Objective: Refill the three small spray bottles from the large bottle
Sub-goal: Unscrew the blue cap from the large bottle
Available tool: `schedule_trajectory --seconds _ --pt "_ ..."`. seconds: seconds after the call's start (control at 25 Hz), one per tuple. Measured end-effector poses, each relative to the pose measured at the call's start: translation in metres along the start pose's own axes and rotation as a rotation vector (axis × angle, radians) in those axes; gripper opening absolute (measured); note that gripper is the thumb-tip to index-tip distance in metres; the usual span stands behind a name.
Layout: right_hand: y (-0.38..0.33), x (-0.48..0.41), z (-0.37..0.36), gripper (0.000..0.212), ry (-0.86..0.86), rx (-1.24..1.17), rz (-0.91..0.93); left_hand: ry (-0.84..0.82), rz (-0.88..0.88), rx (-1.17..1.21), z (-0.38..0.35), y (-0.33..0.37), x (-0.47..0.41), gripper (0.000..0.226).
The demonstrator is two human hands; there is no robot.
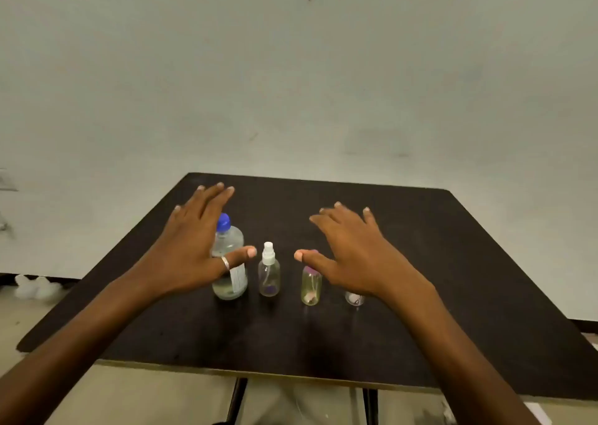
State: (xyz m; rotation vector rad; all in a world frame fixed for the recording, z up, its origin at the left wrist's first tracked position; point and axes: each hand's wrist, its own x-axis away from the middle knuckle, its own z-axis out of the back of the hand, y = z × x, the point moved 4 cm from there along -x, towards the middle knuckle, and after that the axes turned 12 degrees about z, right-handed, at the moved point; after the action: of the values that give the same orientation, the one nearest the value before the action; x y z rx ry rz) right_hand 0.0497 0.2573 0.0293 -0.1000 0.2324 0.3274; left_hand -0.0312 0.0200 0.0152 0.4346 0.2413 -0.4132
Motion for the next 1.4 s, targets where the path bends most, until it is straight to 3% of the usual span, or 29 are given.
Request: schedule_trajectory --seconds 0.24,0.4,0.56,0.8,1.12,1.4 --pt "-0.033 -0.022 0.022 0.056 0.045 -0.075 0.153 -0.145 0.291 0.368 -0.004 -0.050 0.014 0.120" --pt "-0.057 -0.058 0.025 0.047 0.051 -0.155 0.204 -0.236 0.284 0.541 -0.029 -0.050 0.014 0.121" --pt "-0.075 -0.098 0.020 0.040 0.012 -0.206 0.229 -0.225 0.309 0.725 -0.052 -0.041 0.009 0.114" --pt "-0.078 -0.138 0.006 0.051 -0.095 -0.138 0.167 -0.030 0.385 0.828 -0.084 -0.040 0.016 0.106" --pt "-0.090 -0.151 0.002 0.058 -0.045 -0.068 0.114 0.148 0.476 0.827 -0.112 -0.044 0.028 0.084" --pt "-0.105 -0.159 -0.002 0.044 -0.047 0.017 0.176 0.201 0.425 0.798 -0.111 -0.044 0.033 0.079"
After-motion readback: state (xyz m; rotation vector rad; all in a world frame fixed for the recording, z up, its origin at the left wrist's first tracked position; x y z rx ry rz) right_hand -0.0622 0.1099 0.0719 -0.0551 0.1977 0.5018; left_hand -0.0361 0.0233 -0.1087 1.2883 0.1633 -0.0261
